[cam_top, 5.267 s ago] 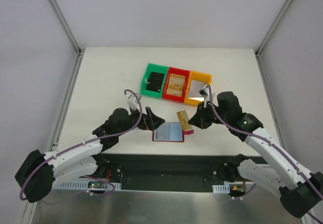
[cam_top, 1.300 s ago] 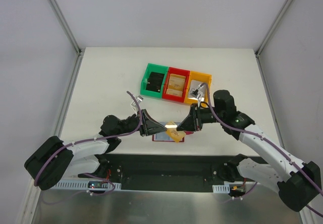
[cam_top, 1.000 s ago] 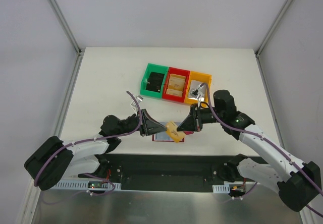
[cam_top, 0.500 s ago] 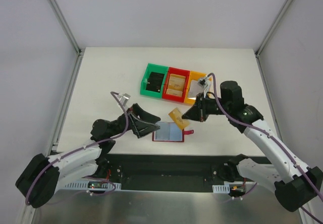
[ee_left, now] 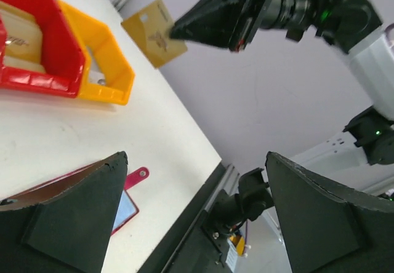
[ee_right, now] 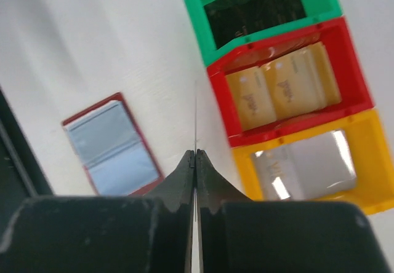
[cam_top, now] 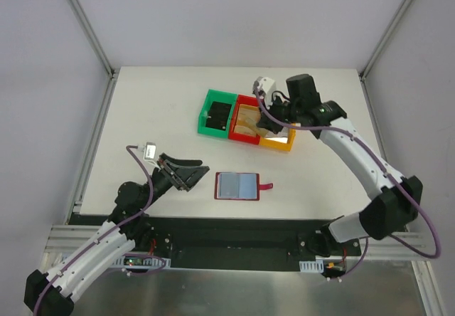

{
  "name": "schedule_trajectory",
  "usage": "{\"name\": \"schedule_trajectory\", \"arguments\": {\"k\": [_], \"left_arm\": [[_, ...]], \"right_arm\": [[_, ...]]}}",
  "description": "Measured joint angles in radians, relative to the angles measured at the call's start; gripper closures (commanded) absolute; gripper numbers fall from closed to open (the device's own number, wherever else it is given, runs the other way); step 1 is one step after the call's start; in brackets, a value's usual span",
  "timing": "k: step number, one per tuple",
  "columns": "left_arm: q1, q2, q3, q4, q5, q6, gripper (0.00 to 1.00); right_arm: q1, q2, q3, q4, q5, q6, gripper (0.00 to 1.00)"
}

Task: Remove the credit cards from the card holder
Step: Place the credit card in the storage box.

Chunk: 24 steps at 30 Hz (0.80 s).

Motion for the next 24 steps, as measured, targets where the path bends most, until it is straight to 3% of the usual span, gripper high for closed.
{"name": "schedule_trajectory", "arguments": {"k": [8, 24], "left_arm": [[0.000, 0.005, -0.001, -0.099, -0.010, 0.025, 0.09], [0.000, -0.066, 0.000, -0.249, -0.031, 0.098, 0.09]], "right_arm": [[-0.010, 0.305, 0.309, -0.146, 0.034, -0.301, 1.00], [-0.040, 0.607, 0.495, -0.212, 0.044, -0.416, 1.00]]}}
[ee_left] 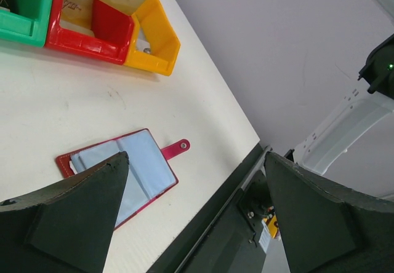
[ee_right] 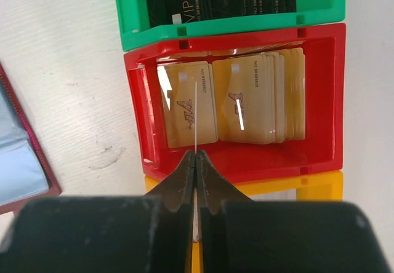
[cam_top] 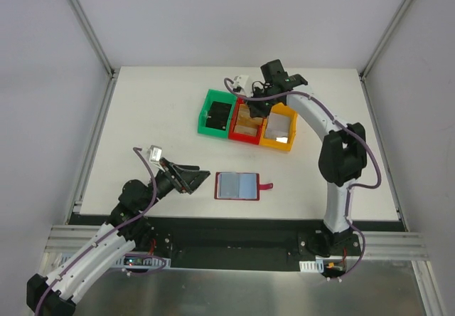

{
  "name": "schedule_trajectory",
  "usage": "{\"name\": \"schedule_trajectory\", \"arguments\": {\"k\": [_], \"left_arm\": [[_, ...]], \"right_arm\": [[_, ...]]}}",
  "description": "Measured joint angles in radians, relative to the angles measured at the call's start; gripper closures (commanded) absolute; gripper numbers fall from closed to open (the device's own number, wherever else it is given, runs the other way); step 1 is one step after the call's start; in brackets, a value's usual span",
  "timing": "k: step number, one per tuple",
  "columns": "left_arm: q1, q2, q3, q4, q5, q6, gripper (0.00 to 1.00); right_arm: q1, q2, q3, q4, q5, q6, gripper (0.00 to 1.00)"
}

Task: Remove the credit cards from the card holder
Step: Place the credit card in the storage box.

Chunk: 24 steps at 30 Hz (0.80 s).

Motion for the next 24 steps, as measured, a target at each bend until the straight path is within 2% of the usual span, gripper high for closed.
{"name": "schedule_trajectory", "arguments": {"k": [9, 24], "left_arm": [[0.000, 0.008, 0.001, -0.023, -0.008, 0.015, 0.10], [0.000, 0.050, 0.001, -0.029, -0.032, 0.026, 0.10]], "right_arm": [[-0.001, 0.051, -0.002, 0.112, 0.006, 0.000, 1.00], [-0.001, 0.143, -0.010, 0.161, 0.027, -0.011, 1.00]]}}
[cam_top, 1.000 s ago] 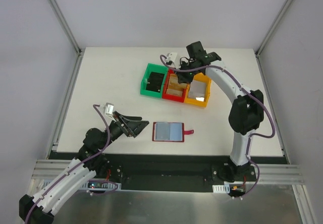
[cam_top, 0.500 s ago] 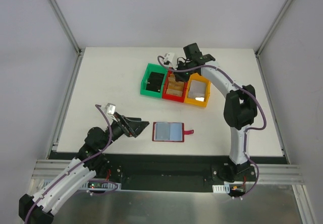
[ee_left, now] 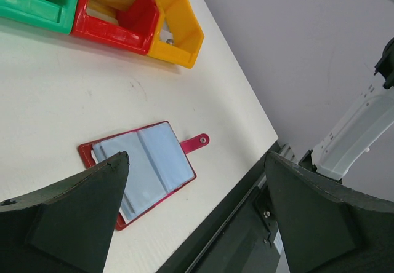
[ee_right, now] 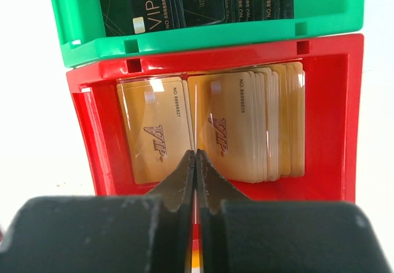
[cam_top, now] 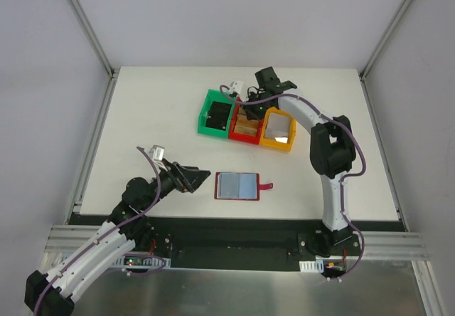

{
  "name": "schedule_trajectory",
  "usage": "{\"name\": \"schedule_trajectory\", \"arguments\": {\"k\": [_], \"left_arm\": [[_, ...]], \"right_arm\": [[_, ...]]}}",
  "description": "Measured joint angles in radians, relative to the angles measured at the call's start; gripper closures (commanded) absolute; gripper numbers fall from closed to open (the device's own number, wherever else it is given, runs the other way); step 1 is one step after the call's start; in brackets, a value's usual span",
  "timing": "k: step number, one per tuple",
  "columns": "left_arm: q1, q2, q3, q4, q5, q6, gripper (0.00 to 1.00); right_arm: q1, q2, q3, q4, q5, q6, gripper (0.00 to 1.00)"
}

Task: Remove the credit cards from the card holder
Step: Place the credit card in the storage box.

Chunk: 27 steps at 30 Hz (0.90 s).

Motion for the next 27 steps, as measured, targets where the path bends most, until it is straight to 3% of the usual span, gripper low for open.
{"name": "schedule_trajectory", "arguments": {"k": [27], "left_arm": [[0.000, 0.059, 0.000, 0.027, -0.009, 0.000, 0.10]], "right_arm": [[-0.002, 0.055, 0.011, 0.031, 0.016, 0.029, 0.98]]}}
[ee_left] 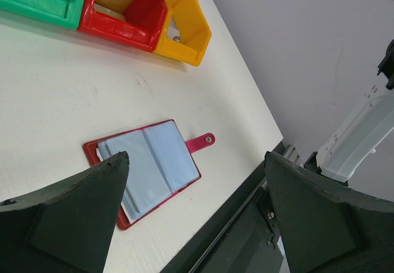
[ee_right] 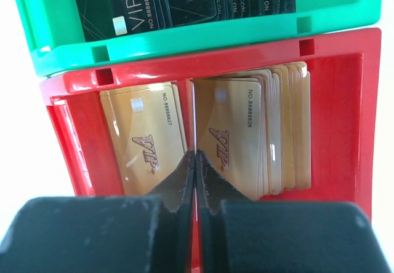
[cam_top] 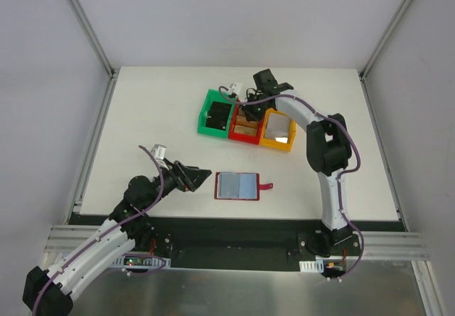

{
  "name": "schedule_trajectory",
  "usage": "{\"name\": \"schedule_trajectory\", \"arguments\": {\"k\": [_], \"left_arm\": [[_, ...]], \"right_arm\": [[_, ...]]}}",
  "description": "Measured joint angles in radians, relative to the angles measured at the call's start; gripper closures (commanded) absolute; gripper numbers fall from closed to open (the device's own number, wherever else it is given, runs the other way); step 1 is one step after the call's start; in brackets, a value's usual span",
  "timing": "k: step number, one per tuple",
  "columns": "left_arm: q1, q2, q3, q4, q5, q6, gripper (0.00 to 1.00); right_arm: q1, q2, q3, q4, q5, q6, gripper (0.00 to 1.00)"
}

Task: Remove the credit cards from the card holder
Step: Place the credit card in the storage box.

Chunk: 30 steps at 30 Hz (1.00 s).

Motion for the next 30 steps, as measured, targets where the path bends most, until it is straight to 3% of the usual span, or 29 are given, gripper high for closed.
{"name": "schedule_trajectory", "arguments": {"k": [9, 30], "left_arm": [[0.000, 0.012, 0.000, 0.005, 0.000, 0.000, 0.09], [0.000, 0.013, 0.000, 0.011, 0.000, 0.000, 0.09]], "right_arm": [[-0.003, 0.000, 0.000, 0.001, 0.048, 0.013, 0.80], [-0.008, 0.000, 0.023, 0.026, 0.098, 0.054, 0.73]]}}
